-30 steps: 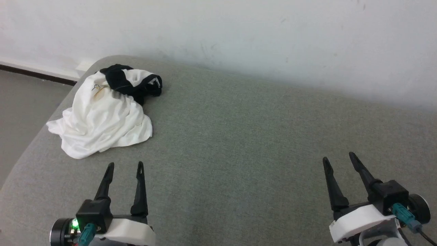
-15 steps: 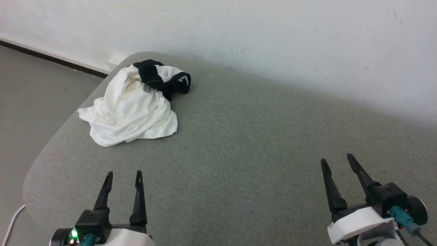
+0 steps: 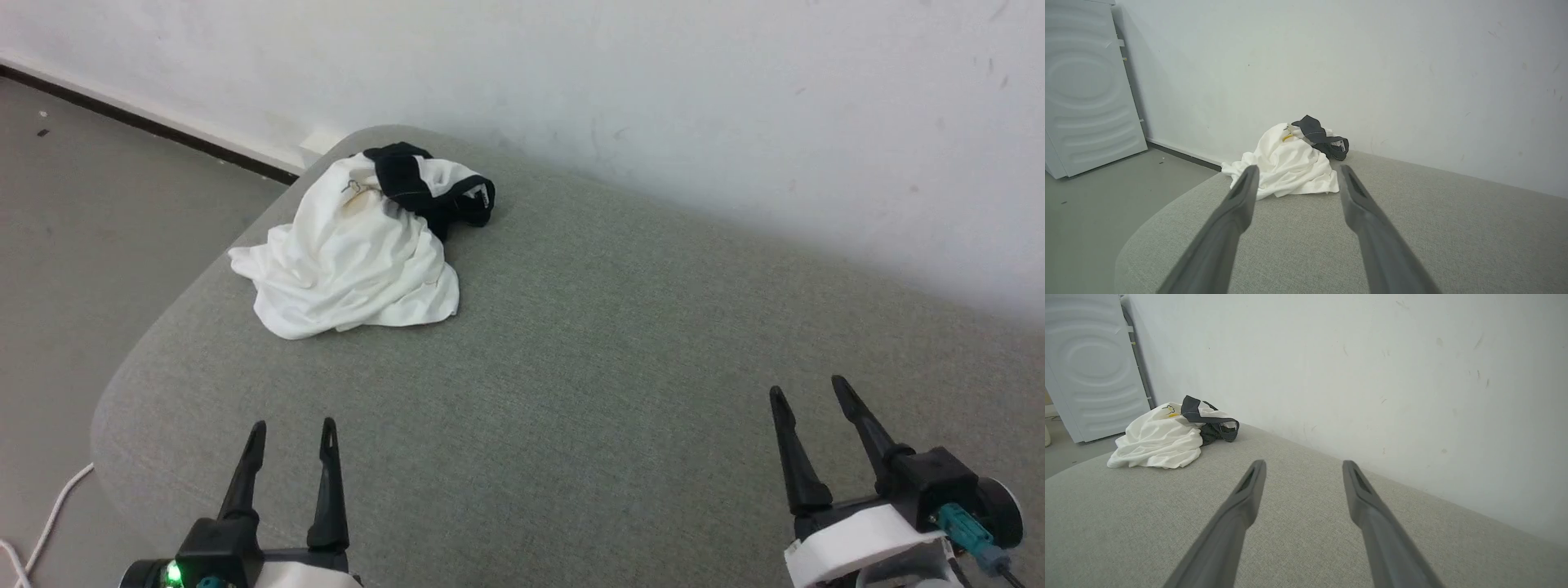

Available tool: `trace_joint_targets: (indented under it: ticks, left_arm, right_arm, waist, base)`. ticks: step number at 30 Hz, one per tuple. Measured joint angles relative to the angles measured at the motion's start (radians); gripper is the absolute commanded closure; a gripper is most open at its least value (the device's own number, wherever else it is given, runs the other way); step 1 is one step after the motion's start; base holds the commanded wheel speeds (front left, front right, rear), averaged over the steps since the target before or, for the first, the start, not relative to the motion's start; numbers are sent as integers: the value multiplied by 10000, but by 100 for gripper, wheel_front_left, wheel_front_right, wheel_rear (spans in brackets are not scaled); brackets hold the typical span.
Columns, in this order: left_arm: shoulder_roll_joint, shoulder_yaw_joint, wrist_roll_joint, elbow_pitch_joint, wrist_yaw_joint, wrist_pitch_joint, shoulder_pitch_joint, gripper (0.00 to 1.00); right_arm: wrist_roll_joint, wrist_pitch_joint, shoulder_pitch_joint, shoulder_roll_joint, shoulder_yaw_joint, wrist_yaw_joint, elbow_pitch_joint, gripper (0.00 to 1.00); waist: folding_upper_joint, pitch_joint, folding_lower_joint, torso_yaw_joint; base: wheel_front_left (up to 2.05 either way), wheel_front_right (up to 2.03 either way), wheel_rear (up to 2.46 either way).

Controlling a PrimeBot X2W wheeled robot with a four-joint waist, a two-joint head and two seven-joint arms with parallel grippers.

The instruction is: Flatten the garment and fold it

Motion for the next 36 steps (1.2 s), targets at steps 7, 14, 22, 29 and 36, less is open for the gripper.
trace_joint_targets:
  ticks: [7,14,22,29,36]
  left_arm:
    - [0,25,-75,-10,0,-119,90,0]
    - [0,35,-92,-10,0,-217,109,0]
    - [0,-10,-403,-79,0,-217,107,0]
    - [12,92,-1208,-1383,67,-217,-541,0]
    - [803,19,-1068,-1632,-353,1106,-3076,0]
  right_arm:
    - [67,-159,0,0,-46,2,44,0]
    - [73,-234,0,4,-88,2,59,0]
    - [73,-236,1,4,-146,0,52,0]
    - [48,-236,9,8,-203,0,-61,0]
    - [-290,-230,-108,8,-265,0,-550,0]
  waist:
    - [0,14,0,337]
    - [0,25,1,490]
    - [0,75,0,422]
    - [0,278,0,420]
    - [0,846,1,370]
  base:
    - [0,0,0]
    - [0,0,0]
    - [0,0,0]
    - [0,0,0]
    - [0,0,0]
